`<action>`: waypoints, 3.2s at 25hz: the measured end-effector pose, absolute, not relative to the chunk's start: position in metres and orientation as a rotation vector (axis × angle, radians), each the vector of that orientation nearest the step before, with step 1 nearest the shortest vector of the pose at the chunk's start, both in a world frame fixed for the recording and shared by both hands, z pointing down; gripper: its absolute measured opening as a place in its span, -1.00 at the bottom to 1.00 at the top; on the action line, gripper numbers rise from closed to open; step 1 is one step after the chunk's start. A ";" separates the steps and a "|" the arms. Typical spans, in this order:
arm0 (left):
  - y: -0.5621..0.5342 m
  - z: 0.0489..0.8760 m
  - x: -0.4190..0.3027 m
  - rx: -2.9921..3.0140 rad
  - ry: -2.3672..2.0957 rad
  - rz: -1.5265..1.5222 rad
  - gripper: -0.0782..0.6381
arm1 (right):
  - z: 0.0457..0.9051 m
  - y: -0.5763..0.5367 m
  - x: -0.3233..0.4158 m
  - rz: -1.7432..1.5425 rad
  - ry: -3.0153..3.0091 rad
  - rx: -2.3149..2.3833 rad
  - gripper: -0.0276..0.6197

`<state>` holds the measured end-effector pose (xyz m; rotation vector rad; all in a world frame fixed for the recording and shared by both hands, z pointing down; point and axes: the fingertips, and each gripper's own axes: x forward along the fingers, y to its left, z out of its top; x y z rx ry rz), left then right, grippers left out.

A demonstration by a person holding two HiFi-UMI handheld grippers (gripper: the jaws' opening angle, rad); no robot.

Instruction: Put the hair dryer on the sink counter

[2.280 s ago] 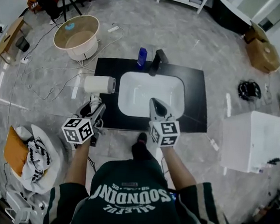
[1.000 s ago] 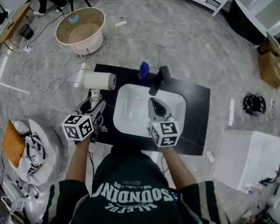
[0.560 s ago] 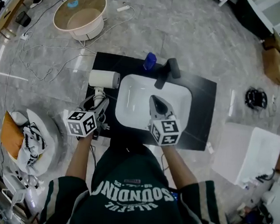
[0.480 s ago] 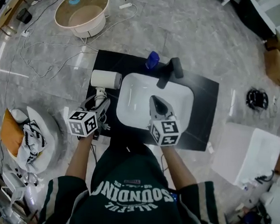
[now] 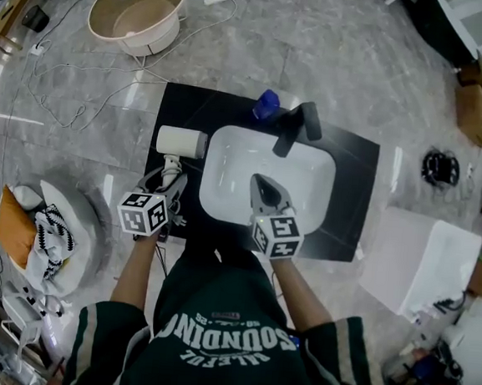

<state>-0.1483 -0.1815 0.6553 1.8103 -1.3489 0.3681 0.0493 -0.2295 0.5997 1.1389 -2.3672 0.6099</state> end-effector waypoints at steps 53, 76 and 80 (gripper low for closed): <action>-0.313 0.744 -0.164 1.782 -1.289 0.636 -0.15 | 0.617 -0.218 0.111 0.747 -2.176 1.352 -0.91; -0.260 0.635 -0.146 2.025 -1.416 0.673 -0.33 | 0.576 -0.234 0.098 0.618 -2.354 1.272 -0.91; -0.255 0.592 -0.139 2.086 -1.482 0.609 -0.65 | 0.559 -0.242 0.097 0.562 -2.398 1.257 -0.91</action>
